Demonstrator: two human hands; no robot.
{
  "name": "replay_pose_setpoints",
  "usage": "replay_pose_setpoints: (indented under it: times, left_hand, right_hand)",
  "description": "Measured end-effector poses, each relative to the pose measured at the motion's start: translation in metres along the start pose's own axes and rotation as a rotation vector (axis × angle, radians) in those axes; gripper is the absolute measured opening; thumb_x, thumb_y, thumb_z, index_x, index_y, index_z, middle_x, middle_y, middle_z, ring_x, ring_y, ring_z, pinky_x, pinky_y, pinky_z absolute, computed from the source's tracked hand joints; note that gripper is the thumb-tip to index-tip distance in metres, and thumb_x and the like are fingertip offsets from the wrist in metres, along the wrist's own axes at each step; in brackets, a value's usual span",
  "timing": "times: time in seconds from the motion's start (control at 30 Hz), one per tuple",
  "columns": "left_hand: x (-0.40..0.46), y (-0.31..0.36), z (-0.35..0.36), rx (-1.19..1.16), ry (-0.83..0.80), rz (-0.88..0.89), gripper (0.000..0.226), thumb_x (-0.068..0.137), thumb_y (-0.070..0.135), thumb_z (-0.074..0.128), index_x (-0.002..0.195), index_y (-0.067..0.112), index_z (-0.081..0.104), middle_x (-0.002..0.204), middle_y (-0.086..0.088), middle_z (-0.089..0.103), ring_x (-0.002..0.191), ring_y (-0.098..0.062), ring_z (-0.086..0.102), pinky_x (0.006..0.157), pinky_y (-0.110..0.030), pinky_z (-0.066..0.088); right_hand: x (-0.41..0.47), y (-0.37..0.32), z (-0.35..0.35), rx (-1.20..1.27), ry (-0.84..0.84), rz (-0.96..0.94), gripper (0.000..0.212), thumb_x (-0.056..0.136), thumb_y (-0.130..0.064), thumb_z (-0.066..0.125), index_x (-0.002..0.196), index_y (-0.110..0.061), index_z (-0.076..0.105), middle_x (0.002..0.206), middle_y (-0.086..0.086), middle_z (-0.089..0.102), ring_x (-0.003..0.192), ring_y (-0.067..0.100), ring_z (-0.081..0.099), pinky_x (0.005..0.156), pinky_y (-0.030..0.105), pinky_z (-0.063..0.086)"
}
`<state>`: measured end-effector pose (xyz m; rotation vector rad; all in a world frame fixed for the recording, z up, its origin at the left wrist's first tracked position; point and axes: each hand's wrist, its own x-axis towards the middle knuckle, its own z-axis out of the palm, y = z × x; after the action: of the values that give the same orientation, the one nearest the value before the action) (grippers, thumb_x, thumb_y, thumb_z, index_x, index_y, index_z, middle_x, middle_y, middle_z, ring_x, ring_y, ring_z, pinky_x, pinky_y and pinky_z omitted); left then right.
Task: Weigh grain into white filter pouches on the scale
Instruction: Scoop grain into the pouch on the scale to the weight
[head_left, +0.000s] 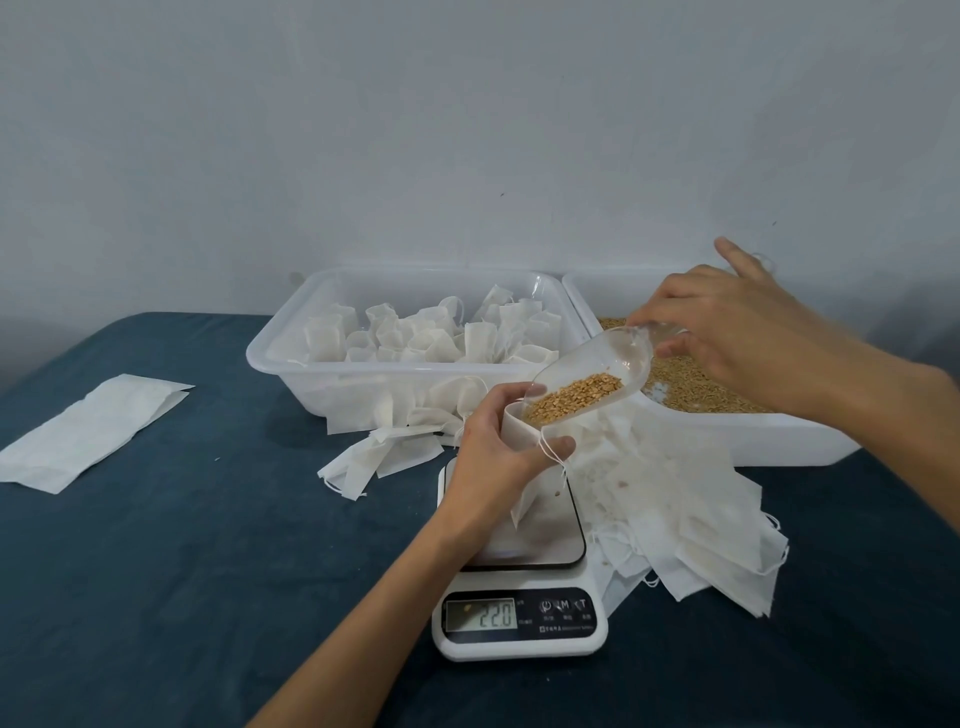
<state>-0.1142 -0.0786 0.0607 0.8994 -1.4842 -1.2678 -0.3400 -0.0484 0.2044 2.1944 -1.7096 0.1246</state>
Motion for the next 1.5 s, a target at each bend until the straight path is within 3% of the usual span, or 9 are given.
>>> replay_pose_setpoints:
  times: [0.07, 0.2, 0.37, 0.67, 1.13, 1.27, 1.37, 1.5]
  left_hand:
    - [0.0, 0.0, 0.0, -0.009, 0.001, 0.006, 0.054, 0.07, 0.031, 0.087, 0.119, 0.041, 0.066, 0.118, 0.009, 0.073, 0.109, -0.015, 0.069, 0.094, -0.035, 0.058]
    - [0.0, 0.0, 0.0, -0.017, -0.001, 0.008, 0.055, 0.071, 0.031, 0.088, 0.12, 0.041, 0.065, 0.123, 0.005, 0.072, 0.113, -0.019, 0.068, 0.096, -0.035, 0.057]
    - [-0.001, 0.0, -0.002, -0.026, -0.004, 0.003, 0.053, 0.074, 0.026, 0.088, 0.12, 0.04, 0.065, 0.12, 0.009, 0.073, 0.107, -0.013, 0.069, 0.087, -0.024, 0.057]
    - [-0.001, 0.001, -0.002, -0.05, -0.01, -0.001, 0.052, 0.081, 0.014, 0.088, 0.123, 0.034, 0.065, 0.122, 0.005, 0.073, 0.107, -0.012, 0.071, 0.086, -0.022, 0.057]
    - [-0.001, 0.001, -0.002, -0.058, -0.009, -0.011, 0.052, 0.082, 0.011, 0.088, 0.124, 0.032, 0.065, 0.12, 0.005, 0.075, 0.109, -0.013, 0.071, 0.09, -0.026, 0.057]
    - [-0.001, 0.003, -0.002, -0.047, -0.007, -0.019, 0.052, 0.083, 0.013, 0.088, 0.125, 0.033, 0.064, 0.121, 0.0, 0.074, 0.11, -0.02, 0.071, 0.097, -0.038, 0.059]
    - [-0.001, 0.003, -0.002, -0.061, -0.013, -0.025, 0.051, 0.083, 0.012, 0.087, 0.124, 0.031, 0.064, 0.12, -0.003, 0.074, 0.111, -0.027, 0.071, 0.095, -0.041, 0.059]
    - [-0.001, 0.005, -0.001, -0.063, -0.006, -0.023, 0.048, 0.085, 0.008, 0.085, 0.123, 0.027, 0.064, 0.11, 0.005, 0.076, 0.102, -0.031, 0.071, 0.089, -0.043, 0.059]
  right_hand:
    - [0.0, 0.0, 0.0, -0.003, 0.004, -0.006, 0.038, 0.097, -0.016, 0.062, 0.133, -0.026, 0.063, 0.122, -0.004, 0.062, 0.123, 0.019, 0.053, 0.124, 0.045, -0.004]
    - [0.001, 0.0, 0.0, -0.009, 0.002, -0.007, 0.037, 0.098, -0.018, 0.061, 0.134, -0.028, 0.062, 0.123, -0.006, 0.062, 0.124, 0.018, 0.053, 0.125, 0.045, -0.004]
    - [0.001, -0.002, -0.001, -0.009, 0.001, 0.003, 0.038, 0.098, -0.018, 0.06, 0.135, -0.027, 0.061, 0.125, -0.005, 0.062, 0.126, 0.018, 0.052, 0.125, 0.045, -0.005]
    - [0.001, -0.001, 0.001, -0.001, 0.022, -0.009, 0.038, 0.097, -0.014, 0.061, 0.133, -0.026, 0.063, 0.123, -0.004, 0.063, 0.124, 0.02, 0.053, 0.125, 0.045, -0.004]
    - [0.001, 0.007, 0.012, 0.044, 0.033, -0.033, 0.035, 0.096, -0.014, 0.064, 0.129, -0.025, 0.065, 0.119, -0.003, 0.064, 0.119, 0.022, 0.056, 0.122, 0.045, 0.002]
    - [0.001, 0.012, 0.026, 0.308, 0.003, -0.006, 0.025, 0.094, -0.016, 0.069, 0.117, -0.024, 0.07, 0.112, -0.006, 0.066, 0.112, 0.018, 0.06, 0.113, 0.037, 0.019]
    - [-0.002, 0.016, 0.04, 0.546, -0.04, 0.03, 0.021, 0.093, -0.016, 0.071, 0.111, -0.025, 0.071, 0.11, -0.018, 0.07, 0.107, -0.004, 0.062, 0.097, 0.027, 0.041]
    - [-0.002, 0.033, 0.058, 0.698, -0.062, 0.101, 0.018, 0.093, -0.016, 0.072, 0.106, -0.029, 0.07, 0.105, -0.025, 0.07, 0.1, -0.019, 0.059, 0.084, 0.007, 0.043]
